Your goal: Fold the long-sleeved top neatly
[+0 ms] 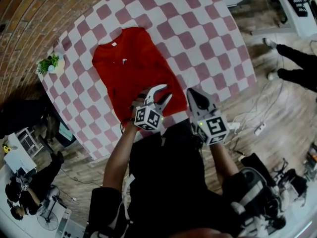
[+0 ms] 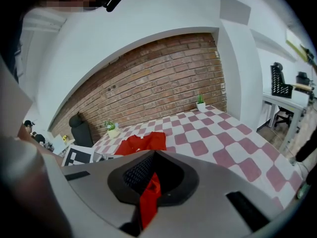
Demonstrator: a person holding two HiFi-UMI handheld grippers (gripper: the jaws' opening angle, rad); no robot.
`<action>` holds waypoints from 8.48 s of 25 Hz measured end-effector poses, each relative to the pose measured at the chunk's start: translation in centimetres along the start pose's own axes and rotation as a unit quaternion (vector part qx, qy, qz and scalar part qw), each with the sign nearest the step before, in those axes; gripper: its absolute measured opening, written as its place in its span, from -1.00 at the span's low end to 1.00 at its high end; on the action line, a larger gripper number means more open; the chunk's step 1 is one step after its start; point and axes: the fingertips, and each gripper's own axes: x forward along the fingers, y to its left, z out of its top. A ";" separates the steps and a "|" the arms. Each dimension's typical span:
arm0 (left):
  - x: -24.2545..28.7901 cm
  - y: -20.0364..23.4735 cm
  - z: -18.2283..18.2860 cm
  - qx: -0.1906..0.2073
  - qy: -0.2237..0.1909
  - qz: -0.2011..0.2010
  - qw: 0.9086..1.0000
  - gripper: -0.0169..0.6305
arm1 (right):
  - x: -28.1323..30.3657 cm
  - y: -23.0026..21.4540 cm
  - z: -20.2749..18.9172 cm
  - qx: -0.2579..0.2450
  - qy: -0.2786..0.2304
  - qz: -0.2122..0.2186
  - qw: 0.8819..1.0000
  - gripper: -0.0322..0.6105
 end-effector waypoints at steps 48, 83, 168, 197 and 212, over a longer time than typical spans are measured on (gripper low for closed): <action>-26.6 23.0 -9.4 -0.288 -0.054 0.352 0.889 -0.93 | 16.6 9.7 11.3 -0.152 -0.001 0.113 0.982 -0.88; -12.4 31.1 -25.9 -0.283 0.167 0.133 0.935 -0.51 | 39.5 0.0 4.5 -0.298 0.245 0.153 0.910 -0.54; -22.8 5.3 -14.7 -0.073 0.055 0.301 0.949 -0.89 | 9.9 6.3 -6.1 -0.384 0.105 0.168 0.902 -0.83; -18.0 -1.0 -23.1 -0.140 0.126 0.247 0.951 -0.89 | 11.0 4.0 -16.6 -0.363 0.183 0.172 0.897 -0.83; -17.9 -2.0 -22.4 -0.239 0.089 0.247 0.935 -0.66 | 10.1 4.6 -16.2 -0.340 0.197 0.176 0.903 -0.82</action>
